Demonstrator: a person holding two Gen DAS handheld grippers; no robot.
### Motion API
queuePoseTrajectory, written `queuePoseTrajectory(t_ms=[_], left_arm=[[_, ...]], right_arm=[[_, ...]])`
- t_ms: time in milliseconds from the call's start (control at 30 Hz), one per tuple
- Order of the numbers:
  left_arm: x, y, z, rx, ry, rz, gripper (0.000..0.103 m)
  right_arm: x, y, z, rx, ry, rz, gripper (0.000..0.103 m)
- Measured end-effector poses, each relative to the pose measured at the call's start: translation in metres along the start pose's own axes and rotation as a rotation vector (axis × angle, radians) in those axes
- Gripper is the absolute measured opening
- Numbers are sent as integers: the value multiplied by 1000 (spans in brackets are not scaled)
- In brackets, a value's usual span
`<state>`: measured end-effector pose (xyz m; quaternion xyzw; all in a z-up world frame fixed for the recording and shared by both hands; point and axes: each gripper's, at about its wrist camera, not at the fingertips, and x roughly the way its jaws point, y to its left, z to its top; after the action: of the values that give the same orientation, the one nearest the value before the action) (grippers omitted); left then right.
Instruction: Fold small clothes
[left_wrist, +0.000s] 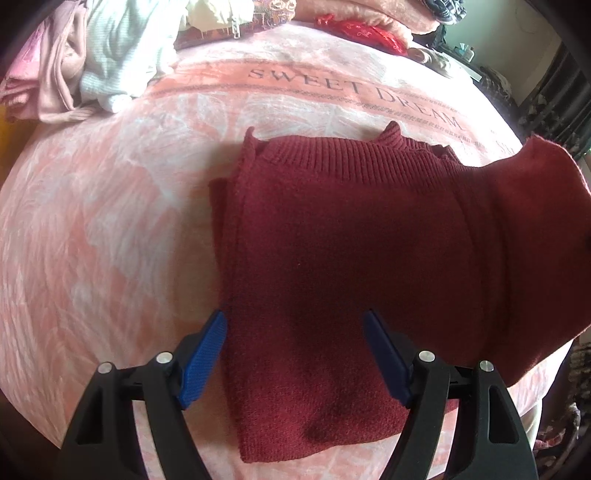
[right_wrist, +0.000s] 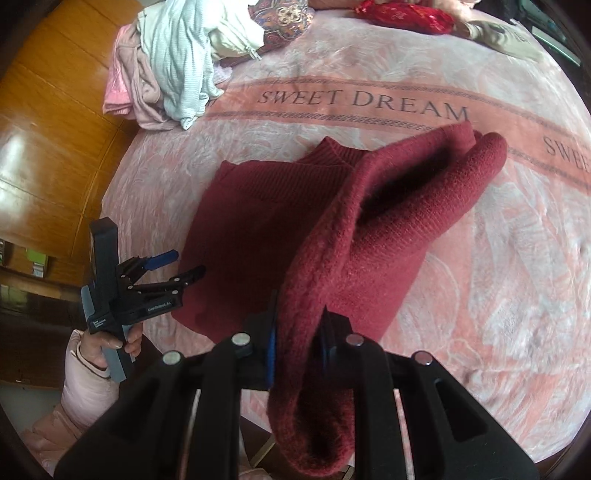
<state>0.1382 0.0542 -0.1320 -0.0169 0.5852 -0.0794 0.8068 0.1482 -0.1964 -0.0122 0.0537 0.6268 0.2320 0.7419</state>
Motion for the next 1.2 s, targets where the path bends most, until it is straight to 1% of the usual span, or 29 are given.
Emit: queuePoseTrajectory(t_ms=[167,300,333,367,400,433,467,567,600,633,667,767,933,1000,1100,1200], left_arm=[[1,14,-2,-33,3,-4,77],[-1,16,0,-44,-1,-2,77],[-1,16,1,-47,-2,-6,77],[-1,16,2,-52,-2,-9,77],[-2,16,3,-56,-3,-15,77],[-2,15,4,-60,-2,-21,77],[-2,14,5,-62,1,-29,77],[-3,9,11,-58,3,-51,77],[-3,8,13,-58,4,-64,77],[-4,6,16,-62,7,-83,77],[-3,4,19,-66,12,-103,77],[-1,-6,32,-68,31,-165,77],[10,-38,56,-24,81,-221,78],[17,-52,65,-6,112,-248,78],[31,-75,74,26,174,-289,78],[42,-91,80,53,208,-259,78]], right_arm=[[44,28,-1,-56,56,-18,16],[83,39,-7,-94,112,-66,18],[91,40,-8,-96,122,-60,23],[97,42,-10,-100,135,-52,32],[100,43,-12,-102,142,-41,37],[100,45,-14,-109,140,-25,50],[98,48,-16,-124,135,-7,59],[75,53,-29,-151,89,28,61],[64,53,-35,-158,66,33,63],[53,54,-42,-168,41,31,69],[44,55,-48,-178,24,24,71],[29,56,-71,-200,12,-20,71],[35,66,-104,-252,19,-103,72],[42,74,-110,-279,13,-137,73],[57,84,-112,-288,15,-125,75],[68,88,-106,-296,-6,-173,75]])
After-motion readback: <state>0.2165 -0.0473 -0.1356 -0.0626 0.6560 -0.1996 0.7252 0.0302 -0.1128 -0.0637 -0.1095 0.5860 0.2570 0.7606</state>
